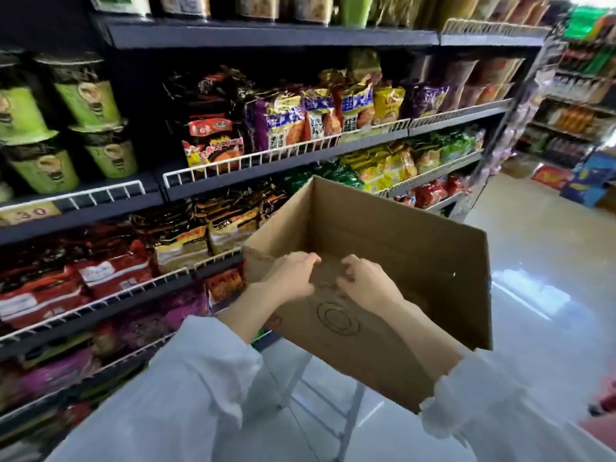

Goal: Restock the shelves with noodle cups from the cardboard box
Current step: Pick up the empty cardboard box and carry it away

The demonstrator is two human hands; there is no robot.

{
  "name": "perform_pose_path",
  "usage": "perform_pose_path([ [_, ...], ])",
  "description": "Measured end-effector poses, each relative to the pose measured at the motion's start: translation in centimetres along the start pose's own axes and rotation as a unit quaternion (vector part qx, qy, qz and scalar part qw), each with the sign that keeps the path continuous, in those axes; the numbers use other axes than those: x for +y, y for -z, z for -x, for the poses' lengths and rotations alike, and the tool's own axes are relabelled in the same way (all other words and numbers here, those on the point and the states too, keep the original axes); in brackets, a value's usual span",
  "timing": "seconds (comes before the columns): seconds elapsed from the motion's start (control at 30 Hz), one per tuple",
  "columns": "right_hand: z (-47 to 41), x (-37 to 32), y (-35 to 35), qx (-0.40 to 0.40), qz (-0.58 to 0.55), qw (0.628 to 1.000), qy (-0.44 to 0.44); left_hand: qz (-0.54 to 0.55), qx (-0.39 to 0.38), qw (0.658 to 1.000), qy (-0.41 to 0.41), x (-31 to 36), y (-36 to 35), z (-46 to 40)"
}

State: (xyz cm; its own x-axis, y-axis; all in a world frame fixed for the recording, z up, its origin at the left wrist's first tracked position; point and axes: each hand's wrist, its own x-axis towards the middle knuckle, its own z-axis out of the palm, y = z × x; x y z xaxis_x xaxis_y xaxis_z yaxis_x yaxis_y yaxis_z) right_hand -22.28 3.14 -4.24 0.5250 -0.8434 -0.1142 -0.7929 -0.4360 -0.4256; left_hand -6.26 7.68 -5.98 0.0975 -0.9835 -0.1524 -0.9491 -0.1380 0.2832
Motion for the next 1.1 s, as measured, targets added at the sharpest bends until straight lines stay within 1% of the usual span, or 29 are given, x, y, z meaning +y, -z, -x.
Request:
perform_pose_path([
  [0.1, 0.2, 2.1, -1.1, -0.086, 0.012, 0.996, 0.003, -0.065, 0.005, 0.998, 0.018, 0.8, -2.1, 0.3],
  [0.2, 0.2, 3.0, -2.2, -0.148, 0.036, 0.988, 0.004, -0.113, 0.046, 0.992, 0.041, 1.4, -2.8, 1.0],
  [0.27, 0.3, 3.3, -3.1, -0.159, 0.047, 0.986, 0.002, -0.122, 0.065, 0.989, 0.058, 1.9, -2.9, 1.5],
  [0.37, 1.3, 3.5, -3.8, -0.134, 0.063, 0.989, 0.015, -0.132, 0.048, 0.988, 0.061, 2.6, -3.2, 3.2],
  [0.43, 2.3, 3.4, -4.0, -0.135, 0.075, 0.987, 0.038, -0.141, 0.050, 0.987, 0.050, 2.8, -3.7, 5.2],
  [0.5, 3.4, 2.8, -4.1, -0.157, 0.086, 0.982, 0.067, -0.132, 0.064, 0.988, 0.049, 2.4, -4.3, 7.7],
  [0.6, 4.9, 1.0, -4.3, -0.177, 0.100, 0.971, 0.127, -0.123, 0.083, 0.988, 0.050, 1.2, -4.6, 11.7],
  [0.73, 7.0, -4.0, -4.5, -0.199, 0.118, 0.950, 0.209, -0.111, 0.115, 0.985, 0.071, -1.2, -3.6, 17.5],
  [0.87, 8.6, -11.0, -5.6, -0.225, 0.143, 0.918, 0.293, -0.080, 0.134, 0.978, 0.139, -4.7, -2.4, 23.9],
  [0.97, 10.1, -16.9, -8.3, -0.238, 0.163, 0.893, 0.345, -0.067, 0.145, 0.968, 0.193, -8.0, -2.2, 29.5],
  [1.1, 13.0, -25.8, -13.7, -0.260, 0.168, 0.861, 0.403, -0.068, 0.144, 0.953, 0.258, -13.5, -2.1, 38.4],
])
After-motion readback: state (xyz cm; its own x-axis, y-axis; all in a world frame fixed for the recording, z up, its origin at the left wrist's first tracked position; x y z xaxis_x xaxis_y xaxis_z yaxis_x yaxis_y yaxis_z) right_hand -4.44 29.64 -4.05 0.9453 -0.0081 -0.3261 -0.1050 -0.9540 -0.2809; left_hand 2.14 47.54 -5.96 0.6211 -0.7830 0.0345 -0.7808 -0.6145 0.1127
